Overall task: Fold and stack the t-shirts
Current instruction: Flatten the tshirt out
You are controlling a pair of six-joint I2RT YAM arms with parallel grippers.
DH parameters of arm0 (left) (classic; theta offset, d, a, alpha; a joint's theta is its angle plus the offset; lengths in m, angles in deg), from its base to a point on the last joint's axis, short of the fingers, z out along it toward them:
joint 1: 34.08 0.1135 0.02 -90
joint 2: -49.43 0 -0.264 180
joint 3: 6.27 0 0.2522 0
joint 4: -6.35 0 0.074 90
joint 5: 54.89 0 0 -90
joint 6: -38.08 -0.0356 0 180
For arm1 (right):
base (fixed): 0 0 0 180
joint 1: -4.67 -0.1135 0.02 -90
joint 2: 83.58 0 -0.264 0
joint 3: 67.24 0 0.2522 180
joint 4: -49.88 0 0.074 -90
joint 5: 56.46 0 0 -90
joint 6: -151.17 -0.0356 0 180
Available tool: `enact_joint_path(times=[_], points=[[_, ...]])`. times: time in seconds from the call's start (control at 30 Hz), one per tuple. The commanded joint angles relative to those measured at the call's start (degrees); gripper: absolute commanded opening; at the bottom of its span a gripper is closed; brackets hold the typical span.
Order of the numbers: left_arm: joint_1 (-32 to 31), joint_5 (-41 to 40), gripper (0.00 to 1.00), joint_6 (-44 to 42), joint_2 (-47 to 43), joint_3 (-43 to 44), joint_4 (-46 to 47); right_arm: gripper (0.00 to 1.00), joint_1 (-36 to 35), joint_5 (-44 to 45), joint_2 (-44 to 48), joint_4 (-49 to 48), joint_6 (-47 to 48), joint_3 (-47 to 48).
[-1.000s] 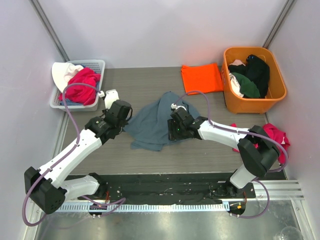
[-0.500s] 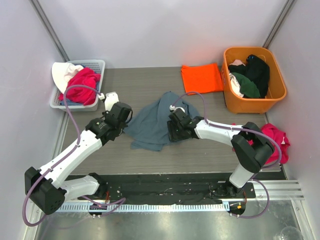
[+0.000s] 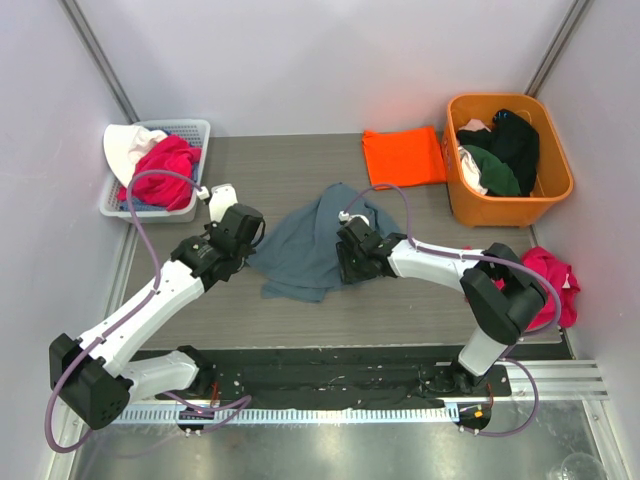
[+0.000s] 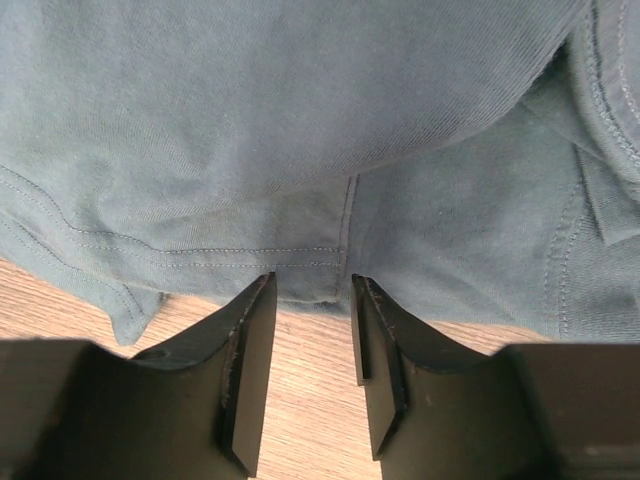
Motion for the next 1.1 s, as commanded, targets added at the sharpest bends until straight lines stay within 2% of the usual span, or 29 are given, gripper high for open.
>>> enact_joint_path(times=[0.0,0.47,0.5,0.53,0.6,0.63,0.67,0.93,1.07], points=[[0.3,-1.3,0.00,0.0,-0.9,0.2,0.5,0.42,-0.2,1.3,-0.5,-1.3,0.3,1.6],[0.3,-1.7,0.00,0.0,-1.1,0.0,0.2,0.38,-0.2,0.7,-2.6,-2.1,0.1,2.0],[0.3,-1.7,0.00,-0.1,-1.1,0.0,0.2,0.36,-0.2,0.5,-2.9,-2.1,0.1,2.1],[0.3,-1.8,0.00,-0.1,-1.1,0.0,0.1,0.24,-0.1,0.4,-3.0,-2.3,0.1,2.2],[0.3,-1.9,0.00,-0.2,-1.1,-0.1,0.1,0.09,-0.2,0.4,-2.6,-2.2,0.1,2.5],[0.3,-1.8,0.00,-0.2,-1.1,-0.1,0.1,0.03,-0.2,0.4,-2.3,-2.2,0.0,2.5],[0.3,-1.9,0.00,-0.3,-1.1,0.0,0.1,0.01,-0.2,0.5,-2.0,-2.1,0.0,2.5],[0.3,-2.5,0.00,-5.1,-0.9,6.5,-2.3,0.01,-0.1,2.2,8.9,4.9,1.7,8.2],[0.3,-3.6,0.00,-9.6,-0.4,16.4,-5.9,0.01,-0.2,5.4,16.0,10.9,2.9,18.2]])
